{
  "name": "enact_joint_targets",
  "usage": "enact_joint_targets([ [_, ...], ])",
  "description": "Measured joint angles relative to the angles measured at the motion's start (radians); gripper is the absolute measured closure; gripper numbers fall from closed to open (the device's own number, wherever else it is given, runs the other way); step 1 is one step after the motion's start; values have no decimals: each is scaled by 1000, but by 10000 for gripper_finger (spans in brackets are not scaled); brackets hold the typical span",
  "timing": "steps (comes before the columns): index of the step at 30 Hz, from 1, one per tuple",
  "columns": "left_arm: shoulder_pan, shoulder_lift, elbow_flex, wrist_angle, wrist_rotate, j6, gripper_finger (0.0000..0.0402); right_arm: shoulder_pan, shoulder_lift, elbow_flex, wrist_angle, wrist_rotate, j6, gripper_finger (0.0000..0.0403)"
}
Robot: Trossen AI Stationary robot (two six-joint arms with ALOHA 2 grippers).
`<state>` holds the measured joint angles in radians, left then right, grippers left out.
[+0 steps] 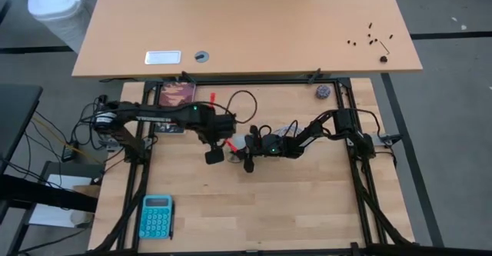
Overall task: Screw lightbulb
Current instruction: Insert the lightbulb into the desk lamp
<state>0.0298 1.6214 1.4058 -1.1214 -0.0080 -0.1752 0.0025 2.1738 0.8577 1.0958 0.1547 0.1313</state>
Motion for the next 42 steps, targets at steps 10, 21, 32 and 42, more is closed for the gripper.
enact_joint_targets([
  [10,-36,51,5,163,-58,-1,5,0,0,0,0,0,0,217],
  [21,-36,108,5,224,-103,25,5,0,0,0,1,0,0,217],
  [32,-35,120,6,293,-154,193,6,0,0,0,4,0,0,217],
  [42,-7,159,6,329,-132,221,7,0,0,0,7,0,7,217],
])
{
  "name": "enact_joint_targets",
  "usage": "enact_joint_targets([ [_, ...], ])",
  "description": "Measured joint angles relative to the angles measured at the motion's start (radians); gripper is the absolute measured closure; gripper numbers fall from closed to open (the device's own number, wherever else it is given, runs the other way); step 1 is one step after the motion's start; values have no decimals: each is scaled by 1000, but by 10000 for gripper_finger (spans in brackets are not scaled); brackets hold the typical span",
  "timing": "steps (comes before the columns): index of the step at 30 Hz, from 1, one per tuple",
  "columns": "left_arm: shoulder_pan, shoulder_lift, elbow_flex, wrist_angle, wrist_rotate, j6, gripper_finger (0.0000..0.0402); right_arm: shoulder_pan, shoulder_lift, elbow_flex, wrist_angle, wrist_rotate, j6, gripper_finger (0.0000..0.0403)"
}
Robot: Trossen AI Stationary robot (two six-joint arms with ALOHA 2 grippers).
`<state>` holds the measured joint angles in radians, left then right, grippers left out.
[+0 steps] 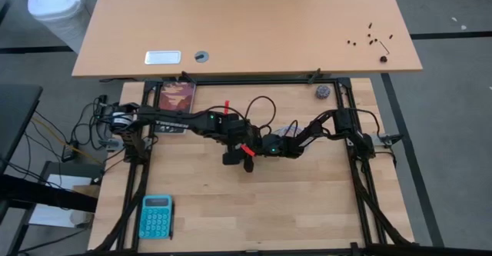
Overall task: Screw lightbulb
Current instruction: Insert the lightbulb into the desk lamp
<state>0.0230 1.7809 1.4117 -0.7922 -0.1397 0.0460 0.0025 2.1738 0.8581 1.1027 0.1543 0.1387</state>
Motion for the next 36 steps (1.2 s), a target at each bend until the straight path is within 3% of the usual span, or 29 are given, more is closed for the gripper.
enact_joint_targets([
  [13,11,0,-2,-4,52,2,17,0,0,0,1,0,-1,217],
  [24,12,0,-2,20,83,2,151,0,0,0,2,0,-1,217],
  [32,14,0,-2,1,58,-5,140,-1,0,1,2,0,-2,217],
  [36,25,-2,0,-27,56,-90,136,-1,0,1,0,2,-3,217],
])
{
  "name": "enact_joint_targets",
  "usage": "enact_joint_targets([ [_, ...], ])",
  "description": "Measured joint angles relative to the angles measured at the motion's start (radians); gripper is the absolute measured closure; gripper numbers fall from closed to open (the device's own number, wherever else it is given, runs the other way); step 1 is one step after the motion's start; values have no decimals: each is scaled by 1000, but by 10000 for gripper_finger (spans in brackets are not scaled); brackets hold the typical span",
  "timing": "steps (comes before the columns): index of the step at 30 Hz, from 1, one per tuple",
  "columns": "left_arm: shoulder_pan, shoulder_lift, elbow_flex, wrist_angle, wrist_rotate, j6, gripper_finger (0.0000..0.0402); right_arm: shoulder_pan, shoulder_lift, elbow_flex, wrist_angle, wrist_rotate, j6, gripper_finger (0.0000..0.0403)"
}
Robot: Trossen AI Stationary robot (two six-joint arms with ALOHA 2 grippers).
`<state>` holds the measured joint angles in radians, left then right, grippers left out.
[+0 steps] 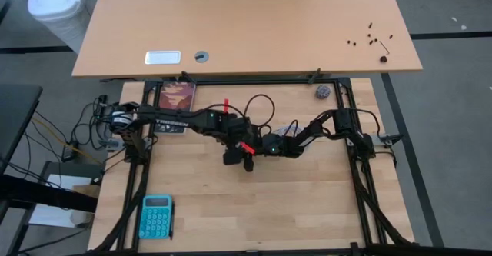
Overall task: Screw lightbulb
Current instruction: Insert the lightbulb into the desk lamp
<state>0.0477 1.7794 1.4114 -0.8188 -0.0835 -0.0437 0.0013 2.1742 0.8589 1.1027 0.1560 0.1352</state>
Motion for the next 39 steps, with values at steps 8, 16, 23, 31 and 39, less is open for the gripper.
enact_joint_targets([
  [8,5,-1,0,-30,6,-159,134,0,0,0,0,0,-1,217],
  [16,18,0,-2,-11,62,-330,134,1,0,0,1,-2,0,217],
  [23,27,2,-2,0,70,-452,134,1,0,0,2,-2,1,217],
  [31,28,30,0,21,76,-611,134,2,0,0,0,-7,0,217],
  [39,39,30,-2,13,124,-642,134,2,0,0,0,-8,2,217],
])
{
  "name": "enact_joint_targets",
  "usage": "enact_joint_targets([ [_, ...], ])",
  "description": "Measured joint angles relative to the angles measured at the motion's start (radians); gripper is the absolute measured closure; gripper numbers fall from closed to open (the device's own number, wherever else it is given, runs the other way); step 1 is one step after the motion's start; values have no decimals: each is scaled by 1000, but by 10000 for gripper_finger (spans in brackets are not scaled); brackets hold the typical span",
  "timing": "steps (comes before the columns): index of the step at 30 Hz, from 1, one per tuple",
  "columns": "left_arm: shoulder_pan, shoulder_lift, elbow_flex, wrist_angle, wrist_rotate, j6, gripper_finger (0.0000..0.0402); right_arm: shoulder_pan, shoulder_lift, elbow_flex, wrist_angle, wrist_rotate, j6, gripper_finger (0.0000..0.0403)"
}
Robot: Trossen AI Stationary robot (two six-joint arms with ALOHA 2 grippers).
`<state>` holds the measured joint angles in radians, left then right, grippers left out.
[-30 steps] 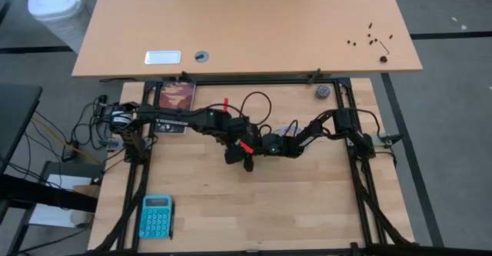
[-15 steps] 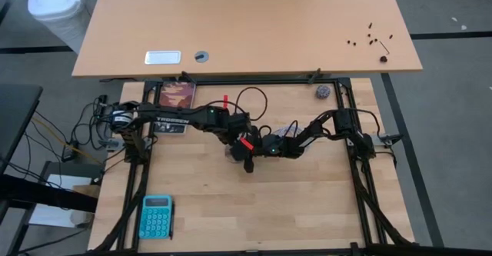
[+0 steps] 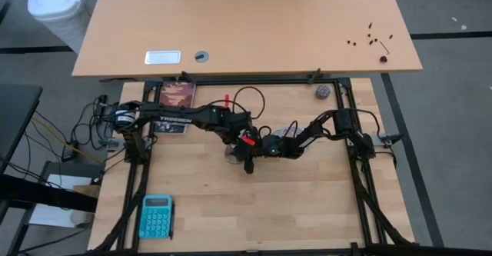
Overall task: Screw lightbulb
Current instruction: Insert the lightbulb into the desk lamp
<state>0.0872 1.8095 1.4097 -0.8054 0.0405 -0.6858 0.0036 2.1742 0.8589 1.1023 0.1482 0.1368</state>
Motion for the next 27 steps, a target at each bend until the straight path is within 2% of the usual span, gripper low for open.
enact_joint_targets([
  [7,-3,0,-1,15,31,59,126,0,0,0,1,2,2,217],
  [20,19,-4,-1,1,89,166,35,0,0,0,1,2,-1,217],
  [27,23,-42,0,-38,76,237,28,-4,0,0,1,16,2,217],
])
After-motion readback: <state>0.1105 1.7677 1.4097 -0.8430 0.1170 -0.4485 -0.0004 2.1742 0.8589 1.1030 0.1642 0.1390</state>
